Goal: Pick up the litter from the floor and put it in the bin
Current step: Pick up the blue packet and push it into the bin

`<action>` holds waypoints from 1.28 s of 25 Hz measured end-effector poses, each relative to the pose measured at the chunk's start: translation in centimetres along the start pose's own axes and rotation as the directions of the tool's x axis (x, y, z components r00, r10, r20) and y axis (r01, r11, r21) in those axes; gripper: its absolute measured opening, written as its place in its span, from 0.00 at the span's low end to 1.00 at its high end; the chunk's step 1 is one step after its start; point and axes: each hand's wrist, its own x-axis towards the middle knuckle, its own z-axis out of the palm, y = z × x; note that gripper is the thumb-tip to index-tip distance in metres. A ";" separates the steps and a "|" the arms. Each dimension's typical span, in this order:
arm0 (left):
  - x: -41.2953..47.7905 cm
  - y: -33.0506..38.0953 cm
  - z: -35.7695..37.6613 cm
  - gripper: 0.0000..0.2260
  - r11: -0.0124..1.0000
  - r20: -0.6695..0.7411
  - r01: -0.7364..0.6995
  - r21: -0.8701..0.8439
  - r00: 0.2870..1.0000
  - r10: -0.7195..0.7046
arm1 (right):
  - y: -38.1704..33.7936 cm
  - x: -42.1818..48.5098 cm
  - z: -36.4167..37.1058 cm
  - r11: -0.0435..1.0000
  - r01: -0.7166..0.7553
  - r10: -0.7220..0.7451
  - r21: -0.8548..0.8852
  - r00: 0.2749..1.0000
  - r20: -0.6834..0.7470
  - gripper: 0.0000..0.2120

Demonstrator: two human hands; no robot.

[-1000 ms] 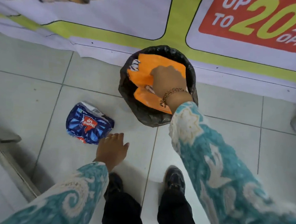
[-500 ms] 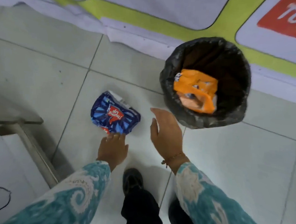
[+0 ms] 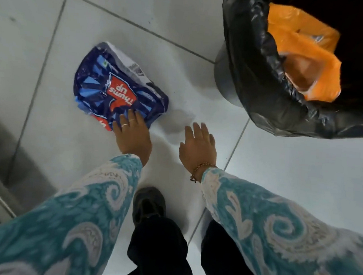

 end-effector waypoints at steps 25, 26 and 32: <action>-19.2 -2.5 -25.0 0.25 0.877 -0.533 -0.444 -0.186 0.795 0.290 | -2.7 -15.6 -25.6 0.874 0.007 0.329 0.487 0.728 -0.601 0.16; -19.2 -1.2 -26.5 0.23 0.837 -0.603 -0.538 -0.100 0.702 0.379 | -1.6 -15.3 -27.4 0.820 -0.023 0.417 0.572 0.708 -0.570 0.15; -15.1 8.2 -32.1 0.20 0.478 -0.548 -0.770 0.423 0.202 0.811 | 5.0 -12.5 -37.3 0.722 0.070 0.589 0.688 0.460 -0.665 0.17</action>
